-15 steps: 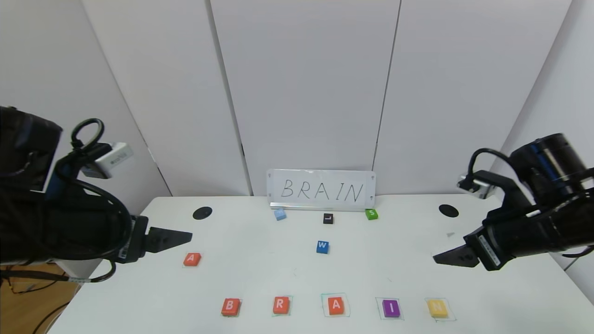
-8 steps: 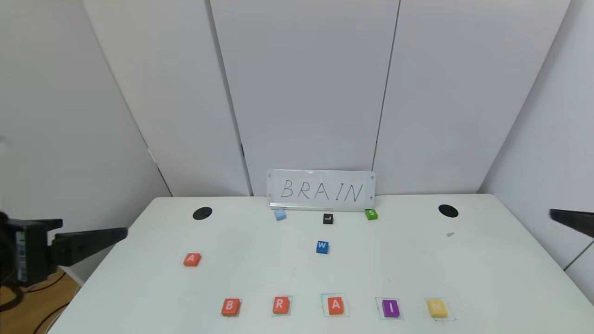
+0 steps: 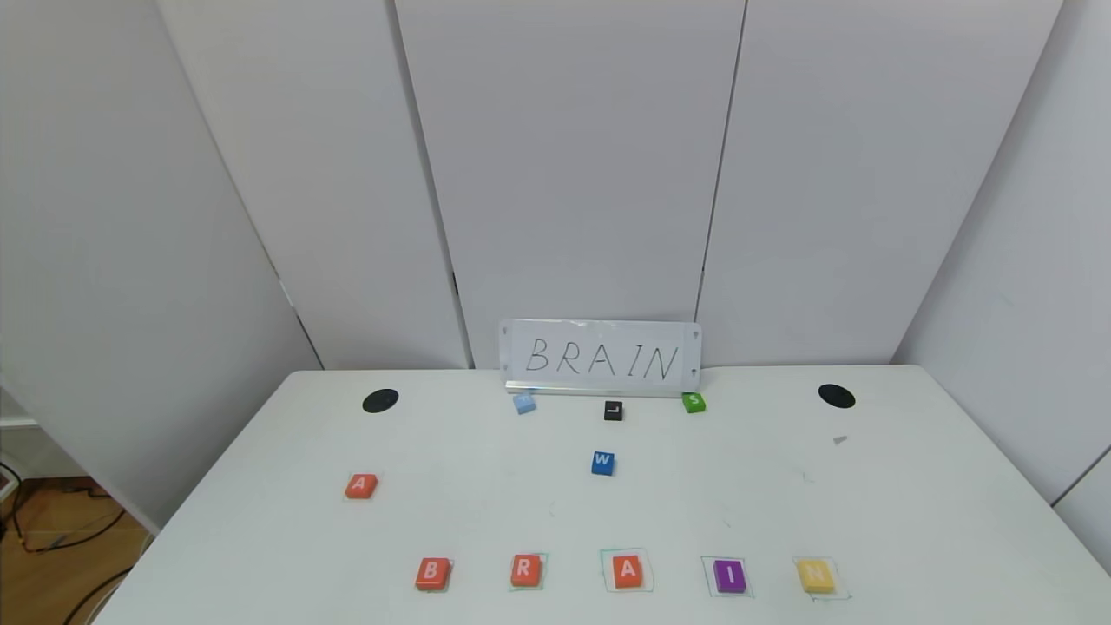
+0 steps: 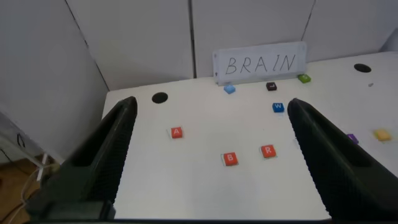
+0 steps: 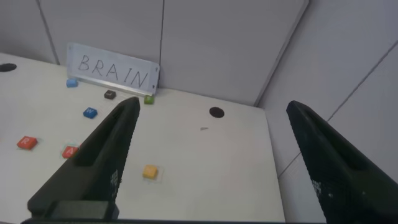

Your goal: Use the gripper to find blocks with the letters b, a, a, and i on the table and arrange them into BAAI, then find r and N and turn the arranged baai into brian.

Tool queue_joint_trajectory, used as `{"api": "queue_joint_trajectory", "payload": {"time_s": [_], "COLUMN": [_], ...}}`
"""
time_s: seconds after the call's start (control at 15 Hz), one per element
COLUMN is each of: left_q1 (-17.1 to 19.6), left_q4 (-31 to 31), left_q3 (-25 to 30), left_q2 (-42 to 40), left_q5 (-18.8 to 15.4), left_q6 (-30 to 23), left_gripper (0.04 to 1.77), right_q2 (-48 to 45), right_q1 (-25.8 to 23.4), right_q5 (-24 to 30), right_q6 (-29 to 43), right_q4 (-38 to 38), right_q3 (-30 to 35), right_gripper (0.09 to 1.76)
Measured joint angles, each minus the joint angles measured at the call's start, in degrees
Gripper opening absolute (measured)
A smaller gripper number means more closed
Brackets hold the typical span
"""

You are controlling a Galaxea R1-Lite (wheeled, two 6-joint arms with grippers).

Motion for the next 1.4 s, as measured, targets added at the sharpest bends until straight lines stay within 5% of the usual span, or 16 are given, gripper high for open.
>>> {"api": "queue_joint_trajectory", "payload": {"time_s": [0.4,0.6,0.87,1.13,1.4], "left_q1": [2.94,4.24,4.44,4.46,4.49], "left_q4": [0.06,-0.11,-4.46,-17.80,-22.02], "left_q3": [-1.11,1.23,11.00,26.15,44.18], "left_q2": [-14.64,-21.16,-27.12,-28.47,-28.54], "left_q5": [-3.36,-4.60,2.13,3.61,3.12], "left_q6": [3.71,5.58,5.07,5.01,4.41], "left_gripper": [1.72,1.72,1.72,1.72,1.72], "right_q2": [-18.08,-23.74,-25.72,-25.93,-25.93], "right_q1": [-1.00,-1.40,-1.40,-1.39,-1.39], "right_q5": [-0.68,-11.67,-13.73,-9.70,-5.44], "right_q6": [-1.01,-0.57,0.27,-0.79,4.68], "right_q4": [1.04,0.27,-17.69,-40.56,-25.98], "right_q3": [0.20,2.80,15.24,40.24,50.05], "right_gripper": [1.70,1.70,1.70,1.70,1.70]}}
